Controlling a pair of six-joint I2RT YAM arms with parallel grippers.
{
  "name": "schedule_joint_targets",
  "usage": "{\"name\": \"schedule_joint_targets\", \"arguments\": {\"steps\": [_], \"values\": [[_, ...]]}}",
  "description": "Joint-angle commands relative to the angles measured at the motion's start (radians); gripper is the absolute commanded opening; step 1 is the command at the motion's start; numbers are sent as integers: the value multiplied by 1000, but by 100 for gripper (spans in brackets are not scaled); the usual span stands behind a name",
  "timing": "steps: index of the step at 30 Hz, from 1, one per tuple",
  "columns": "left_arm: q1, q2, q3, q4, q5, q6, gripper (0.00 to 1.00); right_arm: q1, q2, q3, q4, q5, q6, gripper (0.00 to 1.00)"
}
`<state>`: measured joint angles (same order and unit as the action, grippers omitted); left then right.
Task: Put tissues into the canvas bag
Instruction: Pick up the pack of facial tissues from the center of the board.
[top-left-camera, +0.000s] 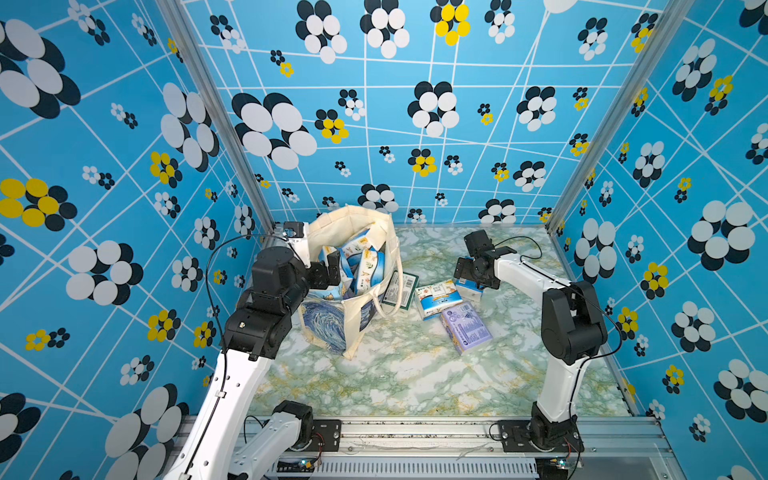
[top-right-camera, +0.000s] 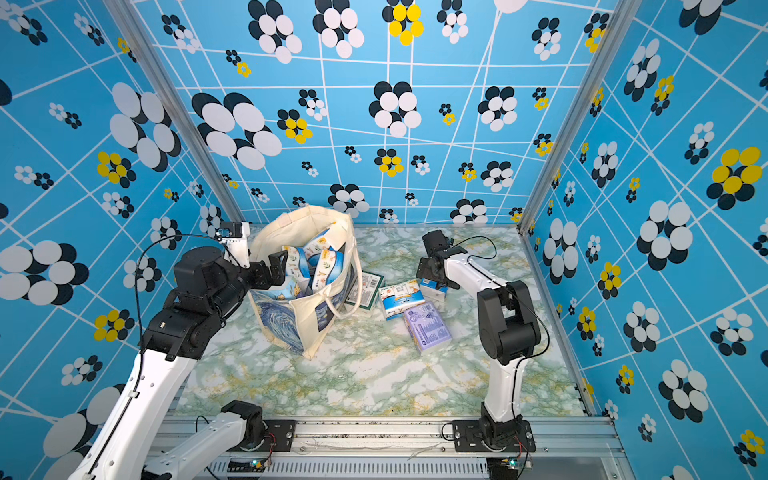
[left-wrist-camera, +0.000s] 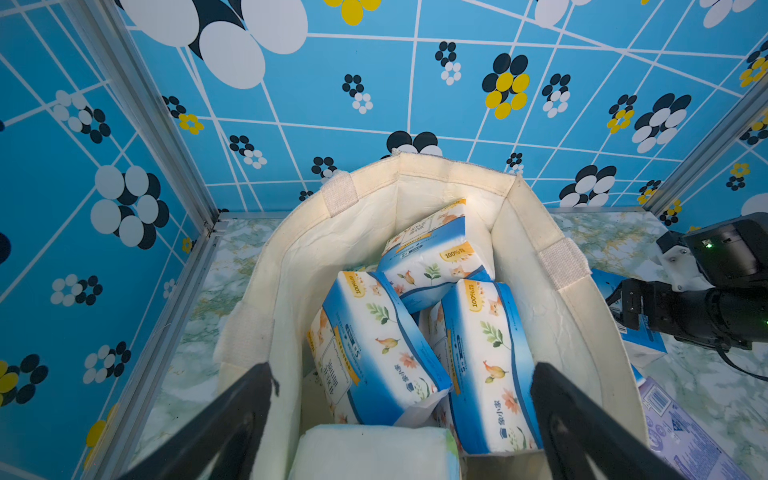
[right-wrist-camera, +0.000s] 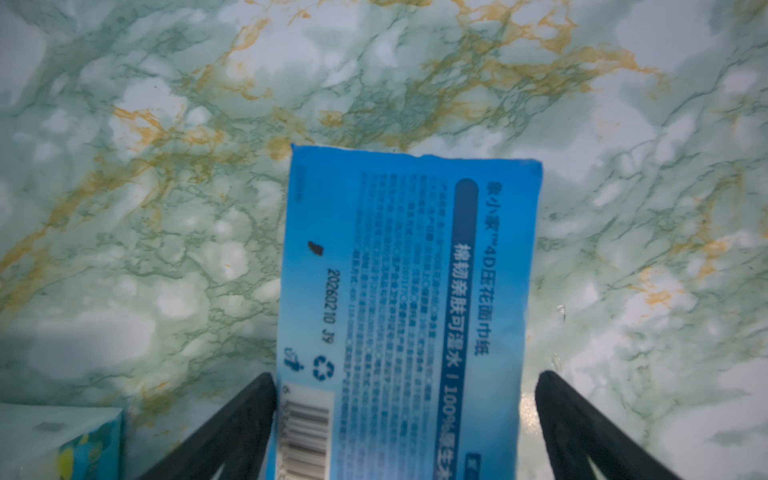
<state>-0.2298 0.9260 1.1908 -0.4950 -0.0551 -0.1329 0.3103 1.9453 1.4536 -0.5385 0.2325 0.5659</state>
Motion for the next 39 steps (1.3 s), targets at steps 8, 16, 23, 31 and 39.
{"name": "schedule_joint_targets", "arguments": {"steps": [8,16,23,31,39], "values": [[-5,-16,-12,-3,-19,17,100,-18,73,24,29,-42,22,99],[-5,13,0,-49,-59,26,99,-40,70,18,21,-48,-11,80],[3,15,9,-102,-127,31,100,-54,-53,3,-7,-96,-48,61],[38,4,13,-134,-218,-24,100,79,-336,55,69,-148,-209,60],[65,0,16,-151,-222,-61,100,304,-429,121,366,-375,-323,60]]}}
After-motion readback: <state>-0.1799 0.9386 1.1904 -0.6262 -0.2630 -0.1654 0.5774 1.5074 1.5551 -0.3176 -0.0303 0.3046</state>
